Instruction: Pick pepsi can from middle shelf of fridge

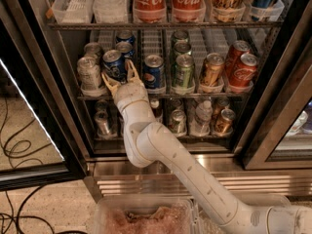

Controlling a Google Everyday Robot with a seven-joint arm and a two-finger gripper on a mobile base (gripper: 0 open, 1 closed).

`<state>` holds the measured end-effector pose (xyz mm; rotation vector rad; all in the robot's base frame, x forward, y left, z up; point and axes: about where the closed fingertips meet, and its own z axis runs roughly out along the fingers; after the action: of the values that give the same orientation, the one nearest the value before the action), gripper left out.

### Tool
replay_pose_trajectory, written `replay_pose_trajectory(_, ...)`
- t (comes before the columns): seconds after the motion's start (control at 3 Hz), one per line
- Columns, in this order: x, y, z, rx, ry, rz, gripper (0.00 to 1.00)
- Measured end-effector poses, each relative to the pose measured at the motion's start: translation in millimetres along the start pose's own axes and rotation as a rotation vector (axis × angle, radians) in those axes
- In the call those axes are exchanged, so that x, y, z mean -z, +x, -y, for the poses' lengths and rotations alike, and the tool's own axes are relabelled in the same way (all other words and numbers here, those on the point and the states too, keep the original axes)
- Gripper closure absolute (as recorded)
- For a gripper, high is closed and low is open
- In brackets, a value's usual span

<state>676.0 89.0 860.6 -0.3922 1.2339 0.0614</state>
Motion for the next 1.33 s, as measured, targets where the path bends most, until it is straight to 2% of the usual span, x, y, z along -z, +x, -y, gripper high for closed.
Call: replay_pose_trajectory(1.33, -2.8, -24.2, 15.3, -0.062, 0.020, 0.074, 1.00)
